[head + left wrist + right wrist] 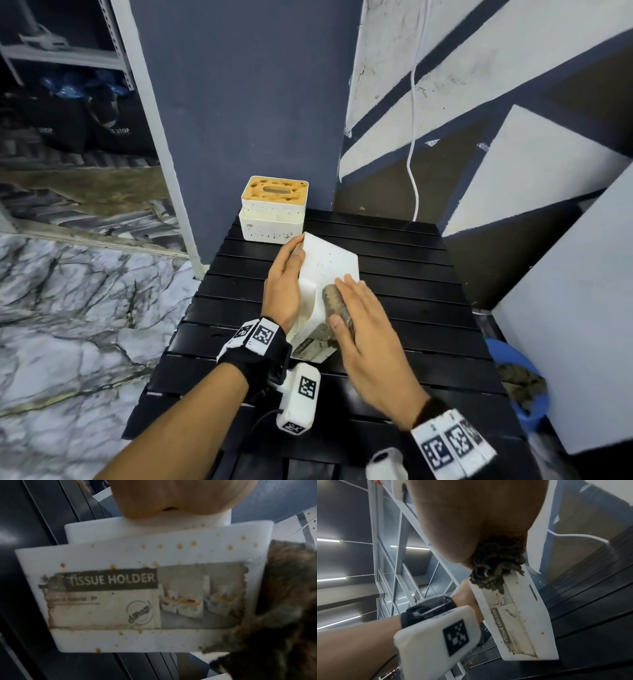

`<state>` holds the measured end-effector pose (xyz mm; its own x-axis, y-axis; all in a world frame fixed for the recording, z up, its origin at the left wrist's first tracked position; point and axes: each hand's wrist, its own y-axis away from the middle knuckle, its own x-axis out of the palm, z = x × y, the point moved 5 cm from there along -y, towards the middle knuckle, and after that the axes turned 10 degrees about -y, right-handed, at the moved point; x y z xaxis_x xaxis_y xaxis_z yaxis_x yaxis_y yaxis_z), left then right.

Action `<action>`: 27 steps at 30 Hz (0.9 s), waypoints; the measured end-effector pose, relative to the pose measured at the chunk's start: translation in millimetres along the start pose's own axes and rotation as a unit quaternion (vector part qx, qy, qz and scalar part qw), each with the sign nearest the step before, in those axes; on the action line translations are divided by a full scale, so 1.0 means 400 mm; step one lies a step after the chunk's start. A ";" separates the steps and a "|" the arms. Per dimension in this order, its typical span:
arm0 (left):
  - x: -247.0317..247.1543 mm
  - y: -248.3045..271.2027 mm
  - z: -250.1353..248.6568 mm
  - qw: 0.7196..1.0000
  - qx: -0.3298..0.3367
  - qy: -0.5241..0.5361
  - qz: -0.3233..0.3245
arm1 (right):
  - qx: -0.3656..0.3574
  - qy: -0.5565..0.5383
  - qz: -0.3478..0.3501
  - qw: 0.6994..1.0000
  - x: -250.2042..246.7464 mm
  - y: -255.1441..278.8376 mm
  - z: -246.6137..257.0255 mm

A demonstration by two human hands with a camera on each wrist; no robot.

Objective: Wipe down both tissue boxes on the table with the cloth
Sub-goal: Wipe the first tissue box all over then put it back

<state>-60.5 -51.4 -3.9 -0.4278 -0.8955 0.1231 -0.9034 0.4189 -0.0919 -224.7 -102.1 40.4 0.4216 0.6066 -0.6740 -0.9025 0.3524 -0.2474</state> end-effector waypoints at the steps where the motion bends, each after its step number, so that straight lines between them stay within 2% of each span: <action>1: -0.001 0.000 0.000 1.000 0.000 0.001 0.002 | -0.001 0.007 0.002 1.000 0.005 0.004 0.002; 4: 0.003 0.001 -0.004 1.000 0.014 -0.006 0.009 | 0.008 0.016 -0.005 1.000 0.005 -0.060 -0.013; 10: 0.012 -0.003 -0.010 0.999 0.019 -0.045 0.016 | 0.059 0.017 0.017 0.998 -0.015 -0.280 -0.095; 13: 0.012 -0.002 -0.009 0.999 0.016 -0.046 0.011 | 0.058 0.002 0.011 0.998 -0.013 -0.263 -0.086; 17: 0.012 0.006 -0.012 0.999 0.015 -0.039 0.006 | -0.008 -0.014 0.000 1.000 -0.006 -0.088 -0.009; 20: 0.012 0.007 -0.012 0.999 0.011 -0.039 0.014 | -0.010 0.001 0.016 1.000 0.005 -0.001 0.007; 23: 0.012 0.006 -0.017 0.999 0.021 -0.042 0.020 | -0.004 -0.009 0.011 1.000 -0.001 -0.062 -0.009; 27: 0.012 0.002 -0.020 0.997 0.025 -0.064 0.028 | 0.034 0.000 0.027 0.999 -0.013 -0.239 -0.059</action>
<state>-63.4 -54.3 4.6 -0.4667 -0.8844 -0.0107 -0.8744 0.4631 -0.1448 -142.6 -155.8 51.1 0.3717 0.6260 -0.6856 -0.9162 0.3663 -0.1623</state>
